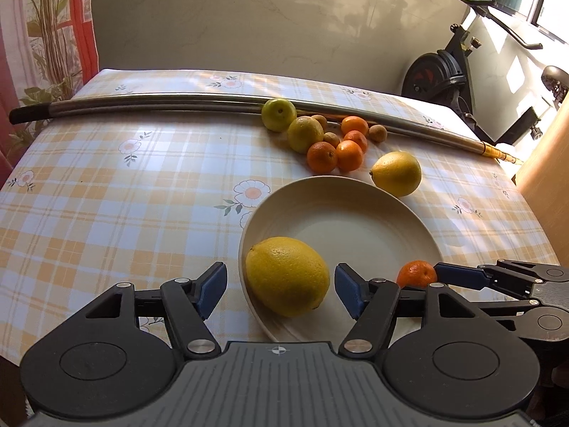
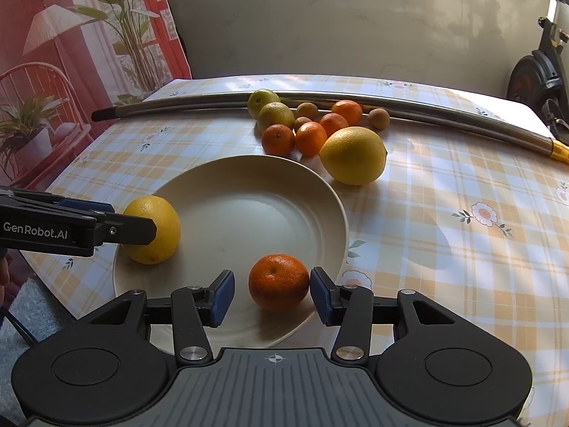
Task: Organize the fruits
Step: 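Lower the tangerine onto the white plate and open the right gripper, then grasp the grapefruit with the left gripper while the right gripper grasps a kiwi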
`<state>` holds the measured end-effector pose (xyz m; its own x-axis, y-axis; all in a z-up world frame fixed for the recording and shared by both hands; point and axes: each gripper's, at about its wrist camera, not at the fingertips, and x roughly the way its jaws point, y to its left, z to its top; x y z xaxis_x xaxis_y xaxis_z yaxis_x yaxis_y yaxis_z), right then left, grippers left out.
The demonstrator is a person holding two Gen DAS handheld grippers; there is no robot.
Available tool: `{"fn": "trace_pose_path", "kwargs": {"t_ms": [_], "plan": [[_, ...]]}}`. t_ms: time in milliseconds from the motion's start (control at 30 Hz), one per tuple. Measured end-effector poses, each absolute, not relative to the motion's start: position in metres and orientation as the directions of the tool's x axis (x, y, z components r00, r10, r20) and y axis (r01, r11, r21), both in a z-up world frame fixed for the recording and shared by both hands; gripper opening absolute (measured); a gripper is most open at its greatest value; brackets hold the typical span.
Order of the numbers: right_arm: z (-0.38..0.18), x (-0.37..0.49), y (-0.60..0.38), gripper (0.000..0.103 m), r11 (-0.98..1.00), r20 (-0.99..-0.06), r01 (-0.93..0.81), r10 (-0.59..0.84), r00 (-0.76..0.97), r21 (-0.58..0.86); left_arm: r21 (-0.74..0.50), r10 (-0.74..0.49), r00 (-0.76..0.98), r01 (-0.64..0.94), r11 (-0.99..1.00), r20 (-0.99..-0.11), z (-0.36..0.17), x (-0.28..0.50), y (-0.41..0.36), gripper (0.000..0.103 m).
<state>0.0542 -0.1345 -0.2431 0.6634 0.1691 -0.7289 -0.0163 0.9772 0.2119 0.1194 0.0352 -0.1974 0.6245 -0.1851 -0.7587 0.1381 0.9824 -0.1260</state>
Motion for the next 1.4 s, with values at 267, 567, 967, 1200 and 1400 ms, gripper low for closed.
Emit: {"fn": "trace_pose_path", "kwargs": {"t_ms": [267, 567, 967, 1200, 1400], "plan": [[-0.238, 0.05, -0.142, 0.047, 0.971, -0.689, 0.007, 0.163, 0.706, 0.237, -0.151, -0.162, 0.688, 0.076, 0.986, -0.707, -0.184, 0.106, 0.044, 0.071], [-0.228, 0.05, -0.154, 0.047, 0.972, -0.635, 0.019, 0.138, 0.76, 0.234, -0.137, -0.136, 0.715, 0.057, 0.989, -0.685, -0.173, 0.113, 0.049, 0.071], [-0.209, 0.088, -0.2, 0.046, 0.983, -0.59, 0.056, 0.06, 0.805, 0.177, -0.113, -0.14, 0.742, 0.086, 0.99, -0.655, -0.141, 0.159, 0.063, 0.076], [-0.207, 0.12, -0.224, 0.044, 0.986, -0.58, 0.073, 0.027, 0.814, 0.148, -0.199, -0.229, 0.71, 0.126, 0.972, -0.666, -0.147, 0.205, 0.05, 0.083], [-0.218, 0.147, -0.237, 0.044, 0.987, -0.589, 0.08, 0.018, 0.808, 0.14, -0.313, -0.314, 0.605, 0.111, 0.943, -0.732, -0.175, 0.274, 0.025, 0.078]]}}
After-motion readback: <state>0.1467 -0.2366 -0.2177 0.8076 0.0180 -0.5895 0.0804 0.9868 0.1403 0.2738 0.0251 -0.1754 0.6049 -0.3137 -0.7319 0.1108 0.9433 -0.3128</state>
